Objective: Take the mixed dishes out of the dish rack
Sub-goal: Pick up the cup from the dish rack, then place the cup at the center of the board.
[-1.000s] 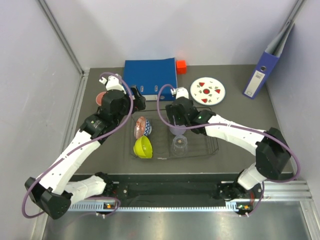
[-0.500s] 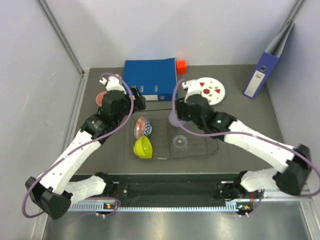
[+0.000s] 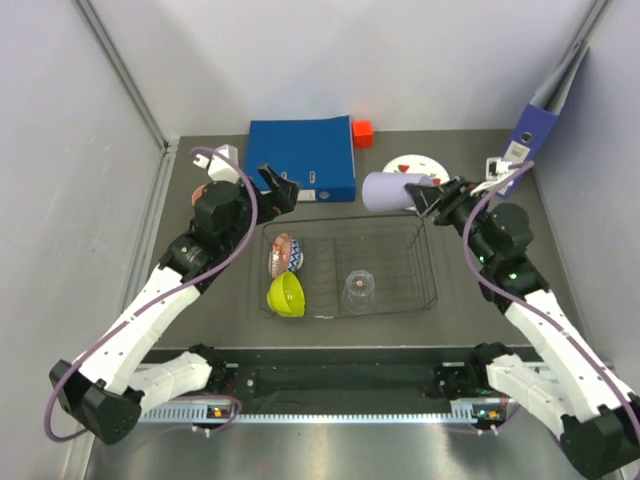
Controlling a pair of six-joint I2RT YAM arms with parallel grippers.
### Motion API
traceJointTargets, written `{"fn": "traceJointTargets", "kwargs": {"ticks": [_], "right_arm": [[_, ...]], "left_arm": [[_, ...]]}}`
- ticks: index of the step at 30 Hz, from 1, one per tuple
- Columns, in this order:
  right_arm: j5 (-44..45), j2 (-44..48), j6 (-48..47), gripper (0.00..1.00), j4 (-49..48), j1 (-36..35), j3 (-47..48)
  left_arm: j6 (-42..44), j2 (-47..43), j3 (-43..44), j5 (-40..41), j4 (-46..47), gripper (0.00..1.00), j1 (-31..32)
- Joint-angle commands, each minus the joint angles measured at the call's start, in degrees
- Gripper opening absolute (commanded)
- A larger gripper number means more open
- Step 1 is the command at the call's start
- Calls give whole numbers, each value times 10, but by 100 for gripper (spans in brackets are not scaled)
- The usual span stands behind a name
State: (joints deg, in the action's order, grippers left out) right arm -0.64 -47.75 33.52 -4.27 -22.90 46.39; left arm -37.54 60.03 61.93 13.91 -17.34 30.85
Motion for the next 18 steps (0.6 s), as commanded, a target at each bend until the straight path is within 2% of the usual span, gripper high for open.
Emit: {"fn": "traceJointTargets", "kwargs": {"ticks": [1, 2, 3, 4, 5, 7, 11, 13, 18], "right_arm": [[-273, -23, 263, 0, -320, 59, -122], [-308, -49, 302, 0, -468, 65, -140], [-316, -65, 339, 0, -531, 71, -154], [-320, -80, 395, 0, -582, 72, -175], [-320, -110, 417, 0, -669, 73, -182], [-318, -142, 456, 0, -723, 73, -191], [-314, -154, 449, 0, -729, 70, -184], [-312, -154, 435, 0, -712, 67, -183], [-309, -174, 425, 0, -711, 57, -174]], "left_arm": [[-87, -51, -69, -230, 260, 99, -35], [-110, -51, -87, -272, 314, 99, -58], [-162, -49, -115, -314, 358, 99, -68], [-181, -38, -122, -365, 391, 98, -76], [-194, -31, -126, -383, 430, 95, -82], [-201, -12, -121, -405, 427, 91, -82], [-220, 4, -127, -434, 448, 79, -82], [-241, 13, -139, -445, 491, 71, -82], [-283, 53, -139, -496, 541, 68, -80]]}}
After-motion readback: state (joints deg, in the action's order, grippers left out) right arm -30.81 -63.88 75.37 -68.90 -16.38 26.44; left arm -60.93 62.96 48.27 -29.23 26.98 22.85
